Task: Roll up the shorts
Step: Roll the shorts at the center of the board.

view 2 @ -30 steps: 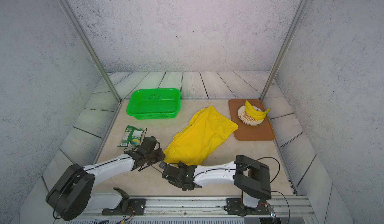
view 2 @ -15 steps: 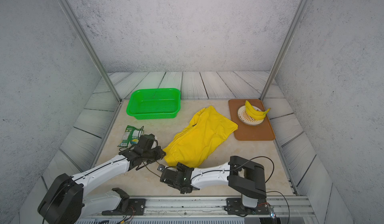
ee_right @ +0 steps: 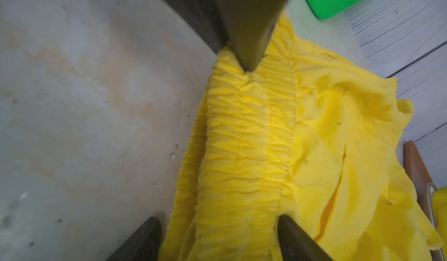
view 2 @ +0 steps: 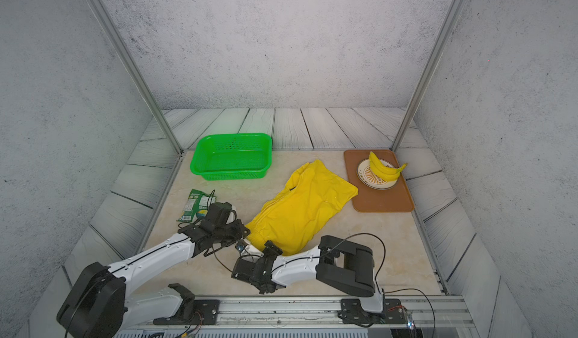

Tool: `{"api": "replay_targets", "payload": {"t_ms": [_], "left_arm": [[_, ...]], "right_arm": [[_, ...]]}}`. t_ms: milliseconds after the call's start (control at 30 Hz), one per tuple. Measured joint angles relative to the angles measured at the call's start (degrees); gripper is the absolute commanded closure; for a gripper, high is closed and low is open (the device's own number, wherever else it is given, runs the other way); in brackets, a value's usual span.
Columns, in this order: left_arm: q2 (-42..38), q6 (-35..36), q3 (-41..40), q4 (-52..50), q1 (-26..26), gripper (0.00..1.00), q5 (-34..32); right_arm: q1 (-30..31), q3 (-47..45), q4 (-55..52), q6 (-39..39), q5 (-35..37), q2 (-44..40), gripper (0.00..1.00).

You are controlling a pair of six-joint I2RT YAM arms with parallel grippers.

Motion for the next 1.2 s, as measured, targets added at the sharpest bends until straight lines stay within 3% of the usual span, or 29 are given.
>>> {"api": "replay_targets", "payload": {"t_ms": [167,233,267,333,433,567,833,1200], "left_arm": [[-0.4,-0.2,0.0,0.1,0.6,1.00,0.7],[-0.4,-0.2,0.0,-0.3,1.1,1.00,1.2],[-0.4,-0.2,0.0,-0.6,1.3,0.93,1.3],[-0.4,-0.1,0.0,-1.2,1.9,0.65,1.4],[-0.8,0.2,0.2,-3.0,2.9,0.45,0.7],[-2.9,0.5,1.4,-5.5,4.9,0.36,-1.8],[-14.0,0.9,1.7,-10.6,7.3,0.36,-8.2],[-19.6,1.4,-2.4,-13.8,7.5,0.39,-9.7]], "right_arm": [[0.6,0.6,-2.0,2.4,3.7,0.5,0.60],[0.6,0.6,-2.2,2.2,4.0,0.0,0.77],[0.6,0.6,-2.3,1.7,3.8,-0.3,0.84],[0.6,0.6,-2.3,0.7,2.1,-1.4,0.96],[0.2,0.6,-3.1,-0.9,-2.2,-2.6,1.00],[0.2,0.6,-3.7,-3.2,-9.2,-3.5,1.00],[-5.6,0.3,-0.7,-2.0,-29.6,-6.4,1.00],[-23.1,-7.7,18.6,13.7,-67.6,-7.1,1.00]]}}
